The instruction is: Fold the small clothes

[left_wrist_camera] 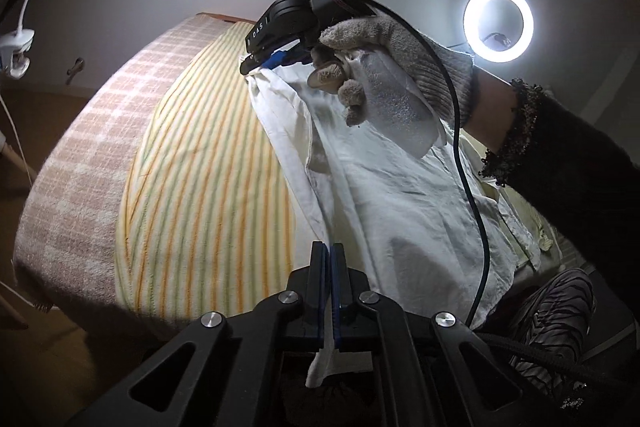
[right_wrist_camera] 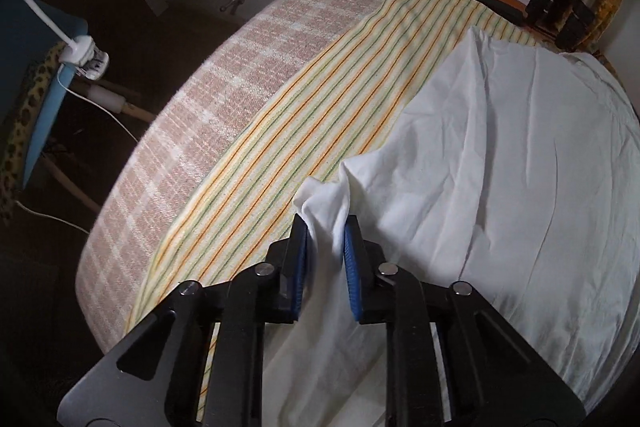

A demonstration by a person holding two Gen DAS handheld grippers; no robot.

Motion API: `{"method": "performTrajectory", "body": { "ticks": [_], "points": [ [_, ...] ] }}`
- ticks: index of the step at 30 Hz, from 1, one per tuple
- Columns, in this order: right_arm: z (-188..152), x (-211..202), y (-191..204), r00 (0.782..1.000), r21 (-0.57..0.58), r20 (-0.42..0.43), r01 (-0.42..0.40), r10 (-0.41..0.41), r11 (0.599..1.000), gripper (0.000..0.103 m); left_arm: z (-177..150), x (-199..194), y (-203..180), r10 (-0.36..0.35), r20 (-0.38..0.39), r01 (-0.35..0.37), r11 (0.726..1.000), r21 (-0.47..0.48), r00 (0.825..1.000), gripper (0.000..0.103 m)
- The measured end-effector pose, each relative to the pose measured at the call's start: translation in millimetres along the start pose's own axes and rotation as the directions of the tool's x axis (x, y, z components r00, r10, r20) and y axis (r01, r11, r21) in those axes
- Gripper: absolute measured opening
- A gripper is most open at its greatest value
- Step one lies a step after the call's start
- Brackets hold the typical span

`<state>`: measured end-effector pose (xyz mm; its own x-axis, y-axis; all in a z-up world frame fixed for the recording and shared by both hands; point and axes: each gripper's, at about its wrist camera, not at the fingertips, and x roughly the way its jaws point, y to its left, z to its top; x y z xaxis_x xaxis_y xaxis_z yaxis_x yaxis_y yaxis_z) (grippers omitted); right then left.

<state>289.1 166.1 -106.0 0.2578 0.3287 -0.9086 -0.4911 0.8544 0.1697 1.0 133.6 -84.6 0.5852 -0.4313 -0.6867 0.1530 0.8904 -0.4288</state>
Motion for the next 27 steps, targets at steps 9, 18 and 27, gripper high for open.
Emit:
{"method": "performTrajectory", "body": {
  "ticks": [9, 18, 27],
  "points": [
    [-24, -60, -62, 0.980, 0.123, 0.148, -0.153, 0.134, 0.981, 0.011, 8, 7, -54, 0.003, -0.008, -0.002, 0.993, 0.116, 1.000, 0.000],
    [-66, -72, -124, 0.981, 0.193, 0.177, -0.111, 0.077, 0.975, 0.010, 0, 34, -107, 0.015, -0.037, -0.007, 0.977, 0.211, 0.999, 0.000],
    [-83, -59, -147, 0.988, 0.217, 0.145, -0.075, 0.044, 0.973, 0.010, -23, 45, -129, 0.009, -0.115, 0.023, 0.960, 0.278, 0.993, 0.002]
  ]
}}
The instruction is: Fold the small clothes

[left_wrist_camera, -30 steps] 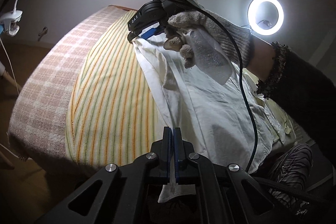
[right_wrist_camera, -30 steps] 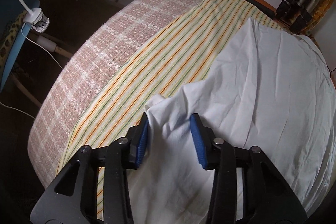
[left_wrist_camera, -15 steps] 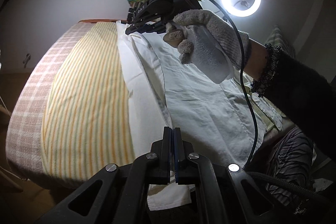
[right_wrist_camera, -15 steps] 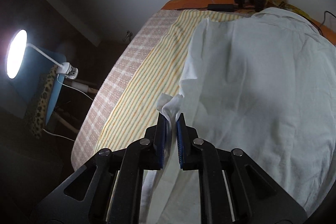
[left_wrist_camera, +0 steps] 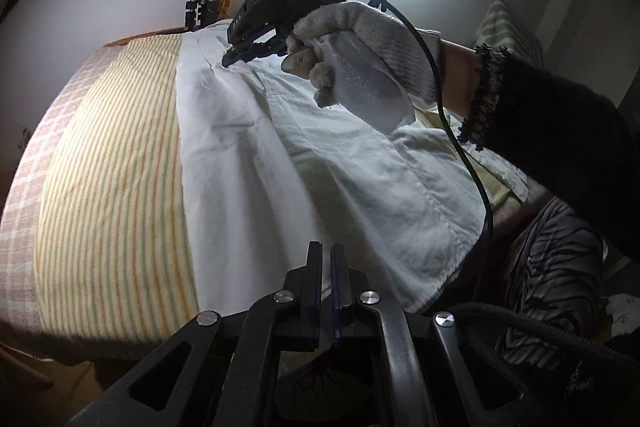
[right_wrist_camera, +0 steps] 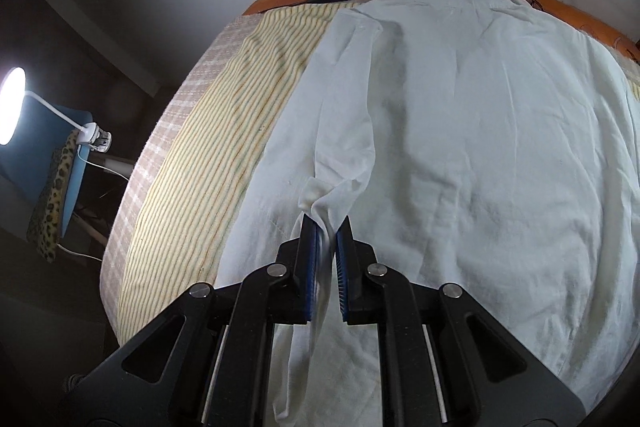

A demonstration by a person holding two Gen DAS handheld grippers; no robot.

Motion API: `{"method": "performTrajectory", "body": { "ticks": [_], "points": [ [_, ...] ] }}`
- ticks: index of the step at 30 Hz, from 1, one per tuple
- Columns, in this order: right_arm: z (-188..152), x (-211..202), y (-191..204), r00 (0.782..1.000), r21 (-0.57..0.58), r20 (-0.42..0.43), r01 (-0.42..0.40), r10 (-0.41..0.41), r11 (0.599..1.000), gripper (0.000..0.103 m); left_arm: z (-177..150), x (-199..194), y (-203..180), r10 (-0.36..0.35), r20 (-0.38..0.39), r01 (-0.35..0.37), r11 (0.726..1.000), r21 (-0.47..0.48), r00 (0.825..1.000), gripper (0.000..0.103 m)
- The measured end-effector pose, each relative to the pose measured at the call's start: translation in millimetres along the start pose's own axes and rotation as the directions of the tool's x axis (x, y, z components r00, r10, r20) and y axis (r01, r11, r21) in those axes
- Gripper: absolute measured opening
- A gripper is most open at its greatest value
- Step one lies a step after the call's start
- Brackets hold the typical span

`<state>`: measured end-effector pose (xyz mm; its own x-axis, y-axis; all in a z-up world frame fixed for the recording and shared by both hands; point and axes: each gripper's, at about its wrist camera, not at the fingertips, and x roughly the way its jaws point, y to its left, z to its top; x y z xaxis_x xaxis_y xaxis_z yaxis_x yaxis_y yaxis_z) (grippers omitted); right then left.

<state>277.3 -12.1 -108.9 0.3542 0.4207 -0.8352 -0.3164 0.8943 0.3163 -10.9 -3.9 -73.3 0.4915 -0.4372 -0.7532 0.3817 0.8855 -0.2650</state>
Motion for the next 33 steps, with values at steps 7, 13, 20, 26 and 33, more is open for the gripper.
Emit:
{"method": "performTrajectory", "body": {
  "ticks": [7, 13, 20, 26, 33],
  "points": [
    [-9, 2, -3, 0.993, -0.054, -0.008, 0.114, -0.114, 0.992, 0.020, -15, -29, 13, 0.099, -0.006, -0.099, 0.995, 0.033, 0.995, 0.005],
    [-24, -41, 7, 0.994, -0.055, 0.109, 0.005, 0.001, 0.998, 0.024, -3, -30, 38, 0.136, 0.054, -0.134, 0.991, -0.024, 0.989, 0.005],
    [-66, -31, 62, 0.992, -0.258, 0.046, -0.105, 0.121, 0.961, 0.024, 18, 12, 52, 0.083, 0.025, -0.082, 0.996, -0.026, 0.996, 0.005],
    [-86, 3, 50, 0.997, -0.255, -0.005, -0.075, 0.076, 0.964, 0.024, -5, 44, 52, 0.091, -0.070, -0.091, 0.996, 0.013, 0.993, 0.005],
    [-84, -7, 46, 0.994, -0.237, 0.009, -0.104, 0.109, 0.966, 0.024, -10, 33, 50, 0.097, -0.022, -0.096, 0.994, 0.053, 0.995, 0.011]
  ]
}}
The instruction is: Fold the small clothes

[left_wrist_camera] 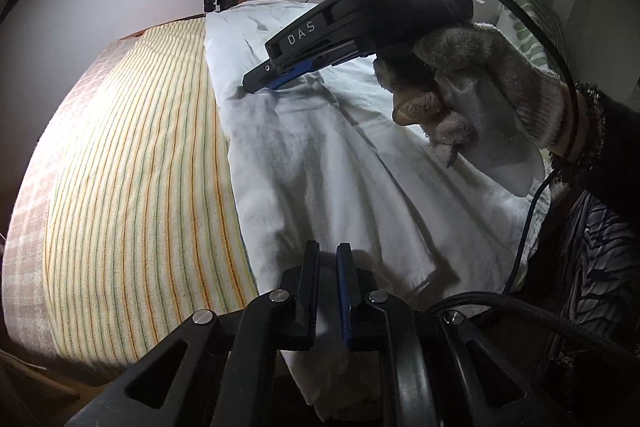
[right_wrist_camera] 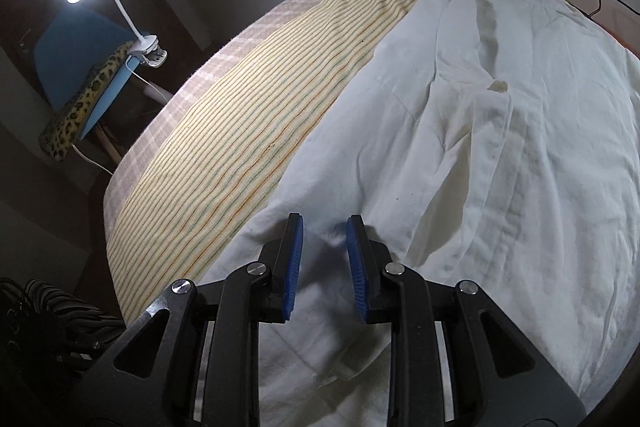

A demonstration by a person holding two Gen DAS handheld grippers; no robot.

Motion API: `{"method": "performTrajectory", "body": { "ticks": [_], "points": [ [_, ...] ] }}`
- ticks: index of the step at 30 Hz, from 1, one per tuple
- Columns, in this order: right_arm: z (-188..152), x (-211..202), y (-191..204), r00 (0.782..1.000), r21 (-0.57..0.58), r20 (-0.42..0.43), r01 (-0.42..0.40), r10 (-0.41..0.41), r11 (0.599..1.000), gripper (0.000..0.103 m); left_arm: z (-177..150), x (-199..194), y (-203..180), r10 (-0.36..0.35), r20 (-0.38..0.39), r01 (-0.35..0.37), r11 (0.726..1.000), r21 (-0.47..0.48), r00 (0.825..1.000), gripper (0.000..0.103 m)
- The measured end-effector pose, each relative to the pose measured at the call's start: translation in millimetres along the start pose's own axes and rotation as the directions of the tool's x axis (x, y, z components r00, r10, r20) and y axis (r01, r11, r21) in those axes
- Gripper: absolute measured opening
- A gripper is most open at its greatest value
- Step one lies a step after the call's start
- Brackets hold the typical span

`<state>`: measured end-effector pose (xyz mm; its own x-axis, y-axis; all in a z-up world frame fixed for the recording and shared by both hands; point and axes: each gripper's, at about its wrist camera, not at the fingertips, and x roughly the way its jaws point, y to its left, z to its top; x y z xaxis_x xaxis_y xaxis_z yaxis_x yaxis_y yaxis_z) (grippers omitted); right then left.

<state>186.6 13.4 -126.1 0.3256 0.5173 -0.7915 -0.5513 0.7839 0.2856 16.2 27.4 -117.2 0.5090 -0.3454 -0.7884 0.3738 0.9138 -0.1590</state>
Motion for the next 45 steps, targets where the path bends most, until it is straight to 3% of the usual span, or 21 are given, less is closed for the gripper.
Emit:
{"method": "performTrajectory", "body": {
  "ticks": [2, 6, 16, 21, 27, 31, 35, 41, 45],
  "points": [
    [1, -11, -4, 1.000, 0.017, 0.020, 0.002, -0.002, 1.000, 0.030, 4, -9, -10, 0.023, 0.045, -0.024, 0.999, 0.024, 0.999, 0.025],
    [-2, -50, -18, 0.996, 0.051, 0.089, 0.003, -0.008, 0.999, 0.047, 13, -30, -27, 0.028, 0.138, -0.036, 0.998, 0.058, 0.990, 0.036],
    [-44, -171, -88, 0.965, 0.145, 0.214, 0.119, -0.149, 0.982, 0.052, 48, -45, -62, -0.054, 0.212, 0.024, 0.989, 0.144, 0.976, 0.037],
    [-84, -223, -147, 0.946, 0.262, 0.227, 0.169, -0.231, 0.950, 0.052, 64, -36, -81, -0.122, 0.183, 0.096, 0.985, 0.146, 0.976, 0.039],
    [-130, -270, -206, 0.927, 0.358, 0.214, 0.219, -0.308, 0.908, 0.053, 80, -20, -107, -0.182, 0.148, 0.158, 0.974, 0.164, 0.972, 0.052],
    [-162, -289, -244, 0.917, 0.438, 0.189, 0.241, -0.350, 0.866, 0.060, 88, -5, -120, -0.211, 0.121, 0.189, 0.967, 0.169, 0.970, 0.053],
    [-194, -295, -280, 0.916, 0.523, 0.150, 0.245, -0.372, 0.816, 0.060, 92, 8, -131, -0.229, 0.100, 0.209, 0.962, 0.177, 0.968, 0.052],
    [-229, -283, -310, 0.919, 0.562, 0.052, 0.296, -0.390, 0.772, 0.060, 94, 25, -139, -0.239, 0.069, 0.223, 0.958, 0.180, 0.969, 0.051],
    [-235, -281, -309, 0.917, 0.539, 0.041, 0.314, -0.396, 0.781, 0.060, 96, 33, -142, -0.235, 0.060, 0.221, 0.959, 0.175, 0.970, 0.051]
  ]
}}
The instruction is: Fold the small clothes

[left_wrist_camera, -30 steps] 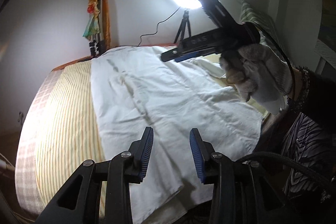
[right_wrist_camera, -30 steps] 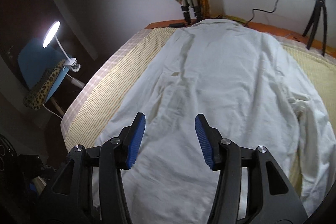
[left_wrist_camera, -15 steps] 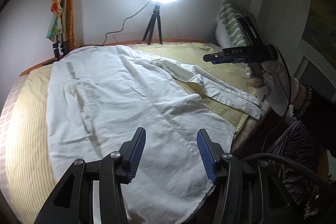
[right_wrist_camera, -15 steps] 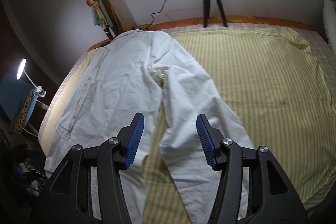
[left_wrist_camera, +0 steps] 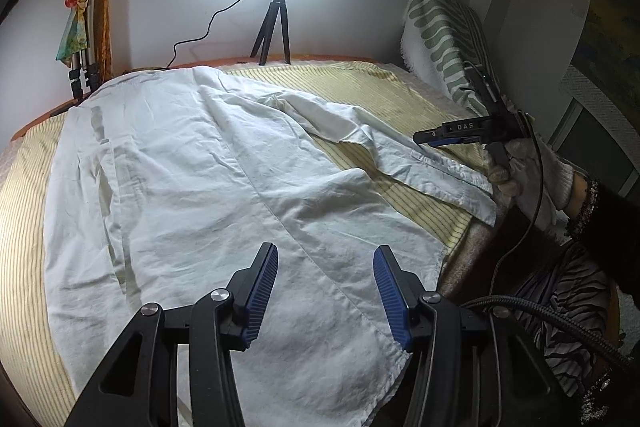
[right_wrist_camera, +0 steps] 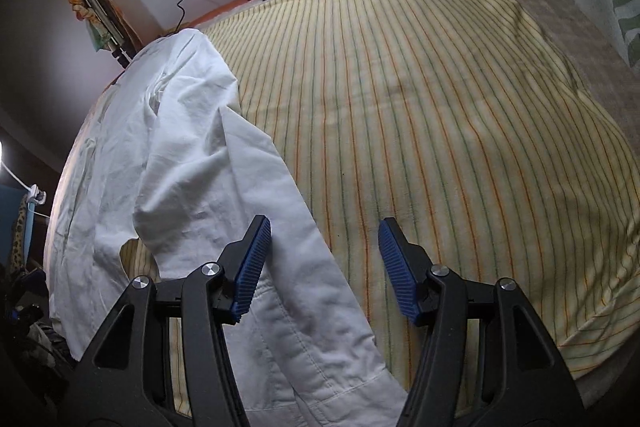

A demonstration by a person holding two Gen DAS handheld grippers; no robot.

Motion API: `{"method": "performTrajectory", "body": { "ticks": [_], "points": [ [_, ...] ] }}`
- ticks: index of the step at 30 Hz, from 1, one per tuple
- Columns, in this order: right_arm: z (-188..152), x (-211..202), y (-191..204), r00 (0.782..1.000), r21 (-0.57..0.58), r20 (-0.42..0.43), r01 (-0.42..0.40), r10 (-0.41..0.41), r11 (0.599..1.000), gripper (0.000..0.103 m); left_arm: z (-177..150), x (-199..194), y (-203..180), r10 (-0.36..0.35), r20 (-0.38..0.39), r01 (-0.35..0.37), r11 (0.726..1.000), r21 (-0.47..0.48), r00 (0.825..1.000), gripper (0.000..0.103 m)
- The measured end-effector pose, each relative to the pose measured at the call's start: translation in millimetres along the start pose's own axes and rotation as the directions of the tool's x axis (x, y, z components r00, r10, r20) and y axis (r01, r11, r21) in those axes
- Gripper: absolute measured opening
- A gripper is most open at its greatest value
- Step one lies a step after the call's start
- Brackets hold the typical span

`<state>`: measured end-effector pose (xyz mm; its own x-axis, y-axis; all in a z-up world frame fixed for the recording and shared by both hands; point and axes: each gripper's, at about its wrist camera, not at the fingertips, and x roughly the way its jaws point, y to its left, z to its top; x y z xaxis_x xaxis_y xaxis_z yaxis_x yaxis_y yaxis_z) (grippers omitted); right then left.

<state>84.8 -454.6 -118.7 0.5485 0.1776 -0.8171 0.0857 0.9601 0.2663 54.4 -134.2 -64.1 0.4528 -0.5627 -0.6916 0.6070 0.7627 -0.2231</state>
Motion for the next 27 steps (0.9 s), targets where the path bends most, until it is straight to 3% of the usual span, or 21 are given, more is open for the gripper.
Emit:
{"method": "performTrajectory", "body": {
  "ticks": [4, 6, 8, 11, 14, 19, 27],
  "points": [
    [-7, 1, 16, 0.998, -0.094, -0.003, 0.055, -0.055, 0.994, 0.057, 1, 5, -1, 0.002, -0.007, -0.002, 1.000, 0.007, 1.000, 0.051],
    [-9, 0, 23, 0.997, -0.131, -0.003, 0.072, -0.073, 0.989, 0.042, 0, 6, -2, 0.009, -0.009, -0.009, 1.000, 0.014, 1.000, 0.051],
    [-10, -1, 24, 0.999, -0.131, -0.020, 0.038, -0.041, 0.991, 0.013, -1, 7, -3, 0.017, -0.012, -0.016, 1.000, 0.023, 1.000, 0.051],
    [-11, -4, 31, 0.999, -0.141, -0.024, 0.017, -0.021, 0.990, 0.006, -2, 6, -2, 0.020, -0.012, -0.020, 1.000, 0.024, 1.000, 0.050],
    [-7, -21, 39, 0.996, -0.093, 0.014, -0.088, 0.090, 0.992, 0.005, -3, 3, 0, 0.025, -0.005, -0.025, 1.000, 0.020, 1.000, 0.050],
    [1, -48, 64, 0.977, -0.075, 0.099, -0.181, 0.188, 0.981, 0.004, -3, -3, 4, 0.027, 0.008, -0.028, 1.000, 0.009, 1.000, 0.050],
    [-2, -55, 152, 0.957, -0.228, 0.088, -0.250, 0.276, 0.941, 0.004, -6, -14, 9, 0.041, 0.026, -0.040, 0.999, -0.008, 0.999, 0.050]
  ]
}}
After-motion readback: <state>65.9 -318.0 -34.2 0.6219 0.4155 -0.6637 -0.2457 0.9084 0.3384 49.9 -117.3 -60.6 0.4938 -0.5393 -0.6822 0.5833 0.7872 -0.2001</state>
